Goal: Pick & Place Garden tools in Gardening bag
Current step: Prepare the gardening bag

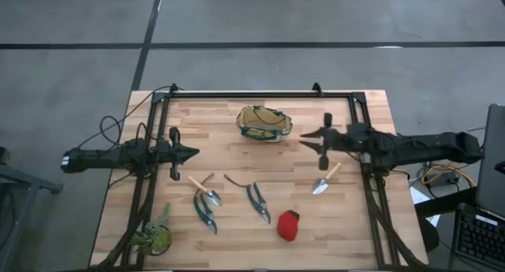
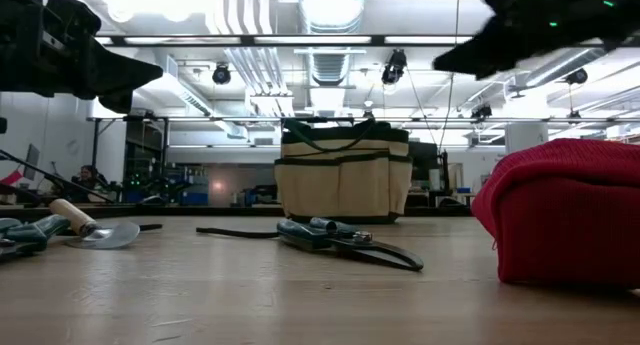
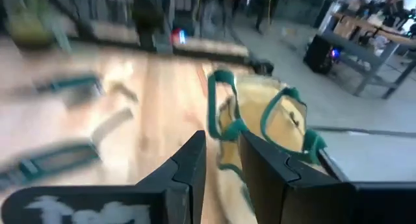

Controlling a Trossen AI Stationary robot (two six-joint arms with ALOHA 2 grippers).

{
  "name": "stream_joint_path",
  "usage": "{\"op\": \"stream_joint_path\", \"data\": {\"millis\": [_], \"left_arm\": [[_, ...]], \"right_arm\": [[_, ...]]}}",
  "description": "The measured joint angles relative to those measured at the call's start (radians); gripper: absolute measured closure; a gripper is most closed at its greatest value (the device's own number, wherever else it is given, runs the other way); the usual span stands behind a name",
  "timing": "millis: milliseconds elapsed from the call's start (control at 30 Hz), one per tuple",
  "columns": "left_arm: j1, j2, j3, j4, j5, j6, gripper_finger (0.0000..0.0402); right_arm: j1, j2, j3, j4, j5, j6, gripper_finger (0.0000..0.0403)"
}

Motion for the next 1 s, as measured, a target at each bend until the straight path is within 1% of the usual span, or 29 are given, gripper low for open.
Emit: {"op": "stream_joint_path", "data": {"millis": [167, 267, 467, 633, 800, 867, 1000], "left_arm": [[0.0, 0.0, 0.0, 0.0, 0.0, 0.0, 0.0387], [0.0, 0.0, 0.0, 0.0, 0.0, 0.0, 0.0387], [0.0, 0.0, 0.0, 0.0, 0.0, 0.0, 0.0387], [0.0, 0.0, 0.0, 0.0, 0.0, 0.0, 0.0387], [0.0, 0.0, 0.0, 0.0, 0.0, 0.0, 0.0387], [0.0, 0.0, 0.0, 0.0, 0.0, 0.0, 0.0387], [0.0, 0.0, 0.0, 0.001, 0.0, 0.0, 0.0387]], "right_arm": [[-0.046, 0.22, 0.214, -0.194, 0.002, -0.195, 0.0326], [-0.074, 0.329, 0.318, -0.3, 0.006, -0.309, 0.0331], [-0.106, 0.496, 0.482, -0.407, 0.041, -0.436, 0.0339], [-0.105, 0.605, 0.585, -0.496, 0.193, -0.523, 0.0335], [-0.105, 0.684, 0.658, -0.584, 0.204, -0.556, 0.032], [-0.105, 0.706, 0.679, -0.592, 0.21, -0.564, 0.0314], [-0.117, 0.744, 0.702, -0.597, 0.259, -0.583, 0.0305]]}}
